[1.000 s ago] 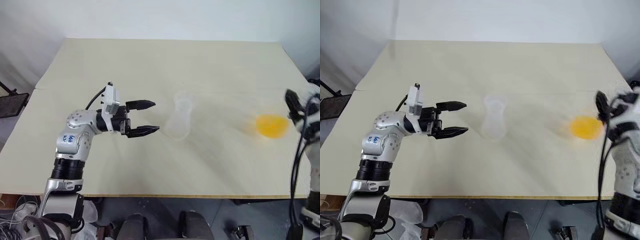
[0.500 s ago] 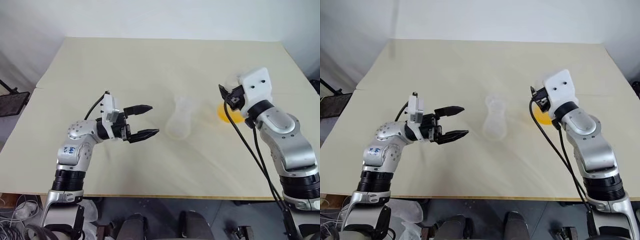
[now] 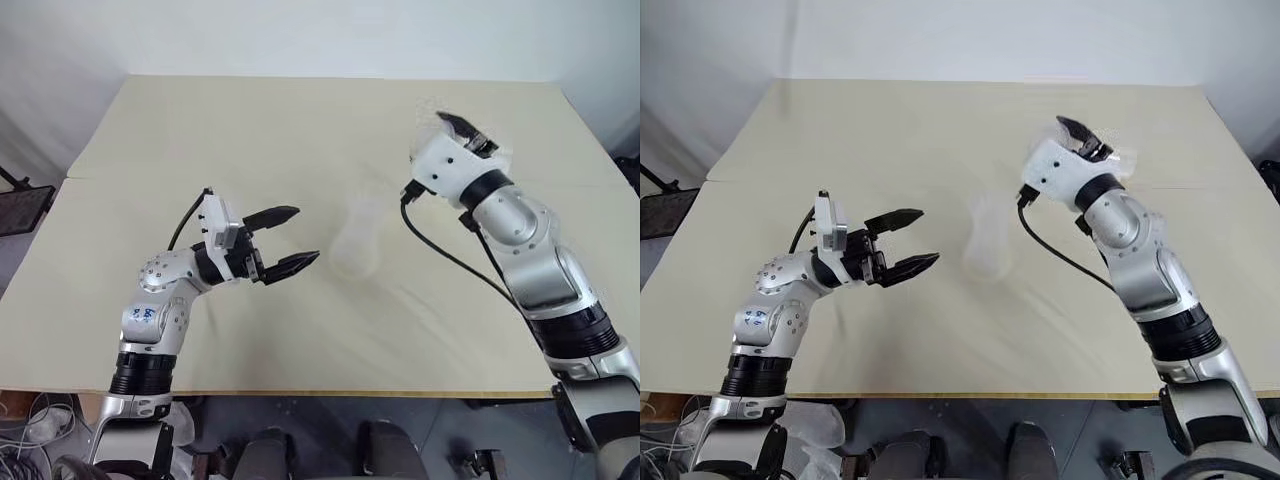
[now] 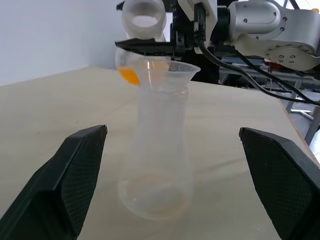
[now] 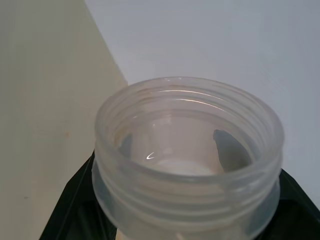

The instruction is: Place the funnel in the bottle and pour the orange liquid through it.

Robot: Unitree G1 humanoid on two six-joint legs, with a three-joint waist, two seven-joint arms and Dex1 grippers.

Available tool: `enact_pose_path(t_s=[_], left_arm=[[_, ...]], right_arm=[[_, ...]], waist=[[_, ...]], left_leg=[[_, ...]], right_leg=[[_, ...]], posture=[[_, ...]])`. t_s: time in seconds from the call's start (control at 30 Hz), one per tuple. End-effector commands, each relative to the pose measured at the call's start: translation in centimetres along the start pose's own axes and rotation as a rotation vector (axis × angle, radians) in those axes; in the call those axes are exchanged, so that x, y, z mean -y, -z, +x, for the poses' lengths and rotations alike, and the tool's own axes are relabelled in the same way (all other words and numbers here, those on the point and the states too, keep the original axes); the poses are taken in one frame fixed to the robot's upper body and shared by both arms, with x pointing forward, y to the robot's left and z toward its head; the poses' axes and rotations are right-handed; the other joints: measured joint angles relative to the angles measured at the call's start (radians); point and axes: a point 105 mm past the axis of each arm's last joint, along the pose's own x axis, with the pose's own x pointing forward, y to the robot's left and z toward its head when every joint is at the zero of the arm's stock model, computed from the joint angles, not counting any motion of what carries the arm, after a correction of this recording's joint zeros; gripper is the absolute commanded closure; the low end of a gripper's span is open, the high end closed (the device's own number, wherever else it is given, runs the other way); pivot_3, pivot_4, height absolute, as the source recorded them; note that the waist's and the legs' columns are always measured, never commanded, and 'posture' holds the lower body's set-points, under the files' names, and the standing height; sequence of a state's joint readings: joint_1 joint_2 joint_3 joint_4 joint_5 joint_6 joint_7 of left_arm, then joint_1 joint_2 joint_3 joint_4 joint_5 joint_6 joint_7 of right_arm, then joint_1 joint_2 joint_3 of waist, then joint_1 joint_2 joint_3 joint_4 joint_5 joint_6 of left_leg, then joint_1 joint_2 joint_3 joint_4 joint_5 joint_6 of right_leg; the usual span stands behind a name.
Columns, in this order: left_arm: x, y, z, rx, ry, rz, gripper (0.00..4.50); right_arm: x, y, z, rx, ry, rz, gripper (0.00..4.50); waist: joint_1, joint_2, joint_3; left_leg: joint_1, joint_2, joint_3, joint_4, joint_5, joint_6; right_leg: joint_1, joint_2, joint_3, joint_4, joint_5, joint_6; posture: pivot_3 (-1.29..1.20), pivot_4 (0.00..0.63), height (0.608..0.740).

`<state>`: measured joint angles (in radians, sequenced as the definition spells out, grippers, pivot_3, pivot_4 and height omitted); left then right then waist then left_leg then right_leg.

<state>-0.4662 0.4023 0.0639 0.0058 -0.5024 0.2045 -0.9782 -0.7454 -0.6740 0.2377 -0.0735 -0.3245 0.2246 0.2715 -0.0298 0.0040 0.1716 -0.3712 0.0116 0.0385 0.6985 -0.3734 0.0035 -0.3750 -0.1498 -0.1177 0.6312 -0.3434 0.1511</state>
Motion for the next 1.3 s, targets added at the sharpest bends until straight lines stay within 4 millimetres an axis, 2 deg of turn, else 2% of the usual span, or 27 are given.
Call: enact_pose_path(t_s=[0.03, 0.5, 1.3], left_arm=[[0.6, -1.1, 0.4, 0.03, 0.02, 0.055, 0.0], [0.9, -0.9, 0.9, 0.036, 0.034, 0.043, 0.0], [1.1, -0.8, 1.2, 0.037, 0.041, 0.04, 0.0]], right_arm=[[1.0, -1.4, 0.0, 0.061, 0.042, -0.064, 2.02], [-0.4, -2.6, -0.3, 0.142, 0.003, -0.249, 2.02], [-0.9, -3.3, -0.5, 0.226, 0.003, -0.457, 2.02]], waist=[[0.0, 0.0, 0.0], [-0.001, 0.0, 0.0], [-0.002, 0.0, 0.0]], left_leg=[[0.0, 0.0, 0.0, 0.0, 0.0, 0.0], [0.0, 0.0, 0.0, 0.0, 0.0, 0.0], [0.0, 0.0, 0.0, 0.0, 0.0, 0.0]], right_leg=[[0.0, 0.0, 0.0, 0.0, 0.0, 0.0], [0.0, 0.0, 0.0, 0.0, 0.0, 0.0], [0.0, 0.0, 0.0, 0.0, 0.0, 0.0]], posture=[[0.0, 0.15, 0.74], [0.0, 0.15, 0.74], [0.0, 0.15, 0.74]])
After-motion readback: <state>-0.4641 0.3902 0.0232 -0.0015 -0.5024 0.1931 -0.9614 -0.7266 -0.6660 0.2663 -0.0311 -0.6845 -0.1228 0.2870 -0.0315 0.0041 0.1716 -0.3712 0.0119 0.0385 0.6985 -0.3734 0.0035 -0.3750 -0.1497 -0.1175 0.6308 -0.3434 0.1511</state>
